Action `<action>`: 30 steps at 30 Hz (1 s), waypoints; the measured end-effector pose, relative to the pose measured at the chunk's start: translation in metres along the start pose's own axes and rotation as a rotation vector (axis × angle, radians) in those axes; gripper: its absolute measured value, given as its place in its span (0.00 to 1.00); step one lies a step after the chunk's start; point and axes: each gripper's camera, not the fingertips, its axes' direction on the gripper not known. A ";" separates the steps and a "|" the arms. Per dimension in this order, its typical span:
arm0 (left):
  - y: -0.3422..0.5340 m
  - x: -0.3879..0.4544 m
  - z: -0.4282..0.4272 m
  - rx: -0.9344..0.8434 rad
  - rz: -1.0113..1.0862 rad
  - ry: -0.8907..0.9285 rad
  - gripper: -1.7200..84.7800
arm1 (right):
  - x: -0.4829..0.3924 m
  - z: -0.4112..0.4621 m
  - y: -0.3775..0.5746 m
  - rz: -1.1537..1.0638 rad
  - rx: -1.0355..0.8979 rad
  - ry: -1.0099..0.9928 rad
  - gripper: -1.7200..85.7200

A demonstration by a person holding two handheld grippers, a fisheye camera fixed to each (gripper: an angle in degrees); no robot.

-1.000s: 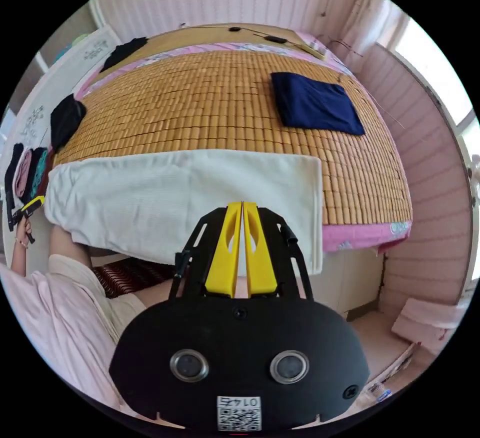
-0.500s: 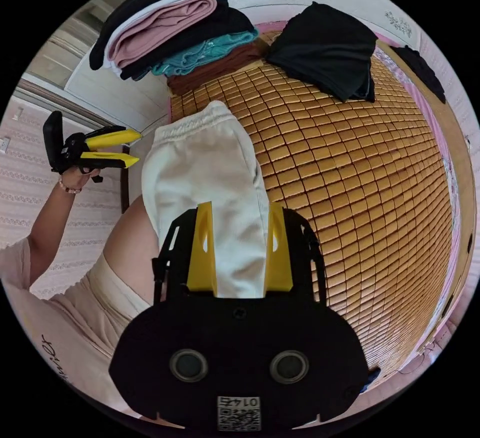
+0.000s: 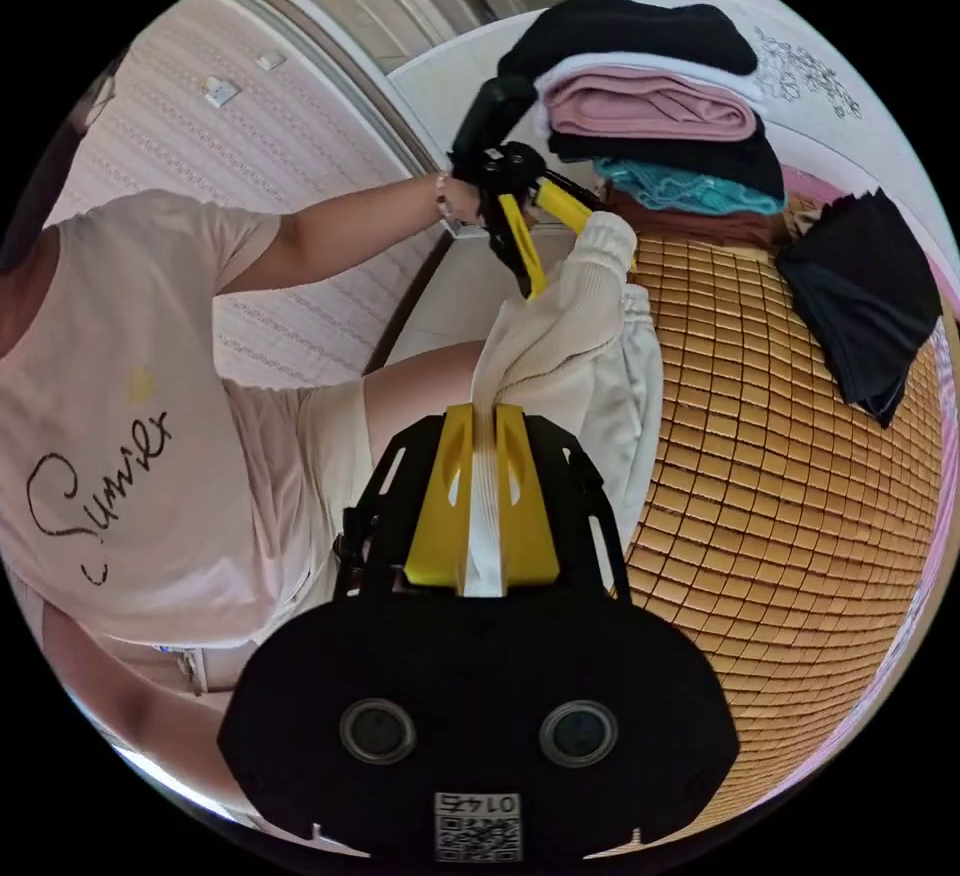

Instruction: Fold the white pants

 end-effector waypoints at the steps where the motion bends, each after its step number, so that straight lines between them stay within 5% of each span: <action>1: 0.000 -0.004 0.001 -0.010 0.002 0.127 0.22 | -0.003 0.001 0.000 -0.022 -0.005 -0.004 0.05; 6: 0.023 -0.024 -0.013 -0.038 -0.125 0.379 0.07 | 0.020 0.019 -0.007 -0.032 -0.020 -0.020 0.06; 11: 0.068 -0.011 -0.067 -0.039 -0.350 0.112 0.07 | 0.078 0.051 -0.041 0.055 -0.049 0.008 0.07; 17: 0.089 -0.055 -0.018 -0.129 -0.702 -0.253 0.11 | 0.201 0.159 -0.055 0.529 -0.300 0.277 0.05; 20: 0.088 -0.051 -0.028 -0.029 -0.665 -0.260 0.11 | 0.206 0.159 -0.041 0.570 -0.246 0.349 0.08; 24: 0.090 -0.044 -0.036 -0.028 -0.597 -0.247 0.09 | 0.207 0.156 -0.009 0.578 -0.128 0.152 0.19; 27: 0.083 -0.042 -0.039 -0.027 -0.541 -0.266 0.08 | 0.214 0.198 0.008 0.613 -0.308 0.058 0.12; 30: 0.071 -0.041 -0.050 0.053 -0.519 -0.238 0.08 | 0.209 0.193 0.004 0.593 -0.332 0.184 0.06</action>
